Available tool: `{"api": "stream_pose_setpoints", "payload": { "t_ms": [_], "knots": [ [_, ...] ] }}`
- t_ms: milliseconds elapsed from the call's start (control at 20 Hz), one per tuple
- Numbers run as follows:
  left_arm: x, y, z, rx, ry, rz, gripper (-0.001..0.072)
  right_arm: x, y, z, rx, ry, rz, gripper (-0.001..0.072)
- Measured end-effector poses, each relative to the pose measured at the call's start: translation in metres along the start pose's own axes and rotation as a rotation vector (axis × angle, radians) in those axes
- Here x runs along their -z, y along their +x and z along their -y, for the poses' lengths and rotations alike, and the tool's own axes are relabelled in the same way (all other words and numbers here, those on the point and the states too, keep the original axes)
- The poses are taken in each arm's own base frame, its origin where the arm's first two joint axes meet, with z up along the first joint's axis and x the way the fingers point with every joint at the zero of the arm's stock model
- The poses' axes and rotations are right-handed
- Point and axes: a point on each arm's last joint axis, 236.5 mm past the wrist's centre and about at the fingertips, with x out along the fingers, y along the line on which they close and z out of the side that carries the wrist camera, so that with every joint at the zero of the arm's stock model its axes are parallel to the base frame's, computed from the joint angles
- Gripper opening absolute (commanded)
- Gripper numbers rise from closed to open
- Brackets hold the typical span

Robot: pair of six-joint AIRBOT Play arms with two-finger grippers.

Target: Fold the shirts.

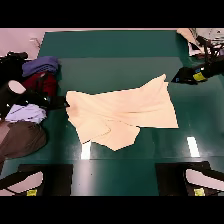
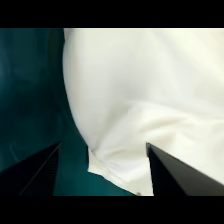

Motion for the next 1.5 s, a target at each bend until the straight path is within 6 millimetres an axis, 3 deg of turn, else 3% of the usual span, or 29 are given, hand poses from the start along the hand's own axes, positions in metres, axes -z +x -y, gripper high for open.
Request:
{"api": "stream_pose_setpoints", "payload": {
  "t_ms": [200, 450, 500, 550, 600, 850, 950, 1200, 1250, 1350, 1500],
  "knots": [
    [0.015, 0.023, 0.018, 0.029, 0.024, -0.012, 0.0599, 0.014, 0.003, -0.001, -0.001, 0.005, -0.003, 0.0406],
    [0.022, 0.036, 0.029, 0.046, 0.022, -0.024, 0.0595, 0.018, 0.001, -0.003, -0.001, 0.002, 0.003, 0.0406],
    [0.023, 0.036, 0.03, 0.048, 0.019, -0.026, 0.0417, 0.018, 0.001, -0.003, -0.001, 0.002, 0.003, 0.0406],
    [0.023, 0.036, 0.032, 0.052, 0.02, -0.03, 0.0157, 0.019, 0.0, -0.003, -0.001, 0.001, 0.005, 0.0406],
    [0.025, 0.035, 0.035, 0.06, 0.021, -0.04, 0.003, 0.019, 0.0, -0.003, -0.002, 0.001, 0.002, 0.0405],
    [0.017, 0.024, 0.046, 0.08, 0.048, -0.043, 0.0021, 0.025, -0.001, 0.003, 0.003, 0.018, -0.014, 0.0404],
    [0.015, 0.021, 0.049, 0.084, 0.055, -0.046, 0.0022, 0.041, 0.002, 0.018, 0.013, 0.064, -0.057, 0.0405],
    [0.016, 0.018, 0.051, 0.09, 0.061, -0.056, 0.0022, 0.119, 0.024, 0.09, 0.042, 0.351, -0.18, 0.0401],
    [0.016, 0.018, 0.052, 0.091, 0.06, -0.057, 0.0022, 0.138, 0.031, 0.102, 0.034, 0.434, -0.198, 0.0362],
    [0.015, 0.018, 0.053, 0.097, 0.056, -0.055, 0.0022, 0.166, 0.045, 0.112, -0.007, 0.577, -0.213, 0.0363],
    [0.014, 0.017, 0.056, 0.108, 0.049, -0.052, 0.0022, 0.193, 0.065, 0.117, -0.044, 0.717, -0.212, 0.0362]
  ]
}}
